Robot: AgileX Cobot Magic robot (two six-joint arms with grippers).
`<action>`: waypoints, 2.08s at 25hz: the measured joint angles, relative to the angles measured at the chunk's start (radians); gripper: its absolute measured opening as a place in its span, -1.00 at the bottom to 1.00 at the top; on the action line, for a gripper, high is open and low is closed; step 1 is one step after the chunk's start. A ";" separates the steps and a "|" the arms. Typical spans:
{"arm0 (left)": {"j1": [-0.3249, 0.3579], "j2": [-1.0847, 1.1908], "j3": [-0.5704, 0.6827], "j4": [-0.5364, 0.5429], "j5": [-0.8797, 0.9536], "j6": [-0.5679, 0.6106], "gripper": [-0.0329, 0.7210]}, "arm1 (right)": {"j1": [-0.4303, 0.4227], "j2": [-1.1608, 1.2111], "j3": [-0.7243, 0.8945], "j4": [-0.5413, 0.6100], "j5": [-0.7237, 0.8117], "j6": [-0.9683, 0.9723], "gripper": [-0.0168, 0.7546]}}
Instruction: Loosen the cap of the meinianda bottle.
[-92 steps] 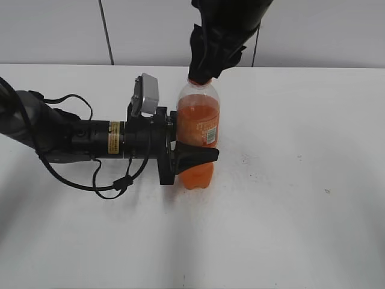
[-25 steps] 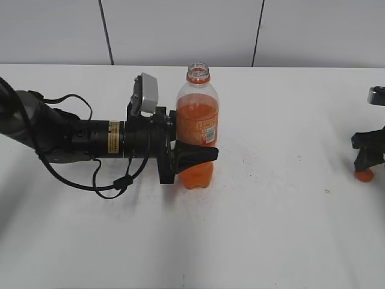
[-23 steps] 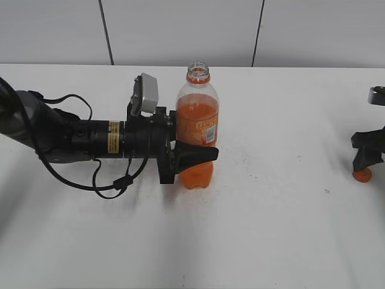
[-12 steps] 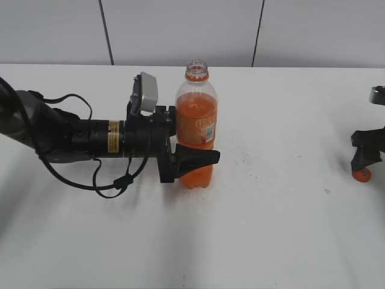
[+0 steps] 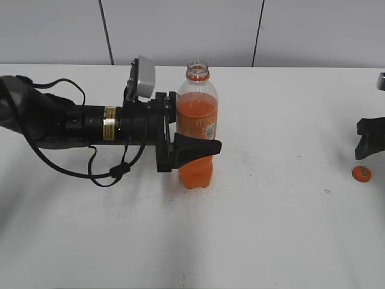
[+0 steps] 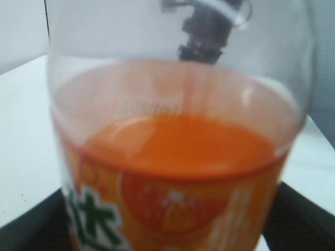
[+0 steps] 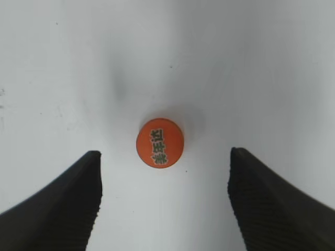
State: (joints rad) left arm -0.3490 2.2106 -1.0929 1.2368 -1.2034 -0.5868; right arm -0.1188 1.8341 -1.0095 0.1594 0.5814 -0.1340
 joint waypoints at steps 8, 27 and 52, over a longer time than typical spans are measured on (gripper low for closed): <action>0.007 -0.172 0.000 0.044 -0.003 -0.020 0.64 | 0.000 -0.083 0.000 0.002 0.004 0.000 0.50; 0.029 -0.701 0.001 0.115 0.632 -0.511 0.65 | 0.000 -0.329 0.000 0.004 0.147 0.001 0.50; 0.216 -0.809 0.001 -1.134 2.268 0.442 0.60 | 0.000 -0.484 0.004 -0.033 0.621 0.001 0.50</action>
State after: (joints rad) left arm -0.1331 1.4014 -1.0920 0.1028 1.0649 -0.1450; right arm -0.1188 1.3499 -1.0053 0.1268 1.2026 -0.1331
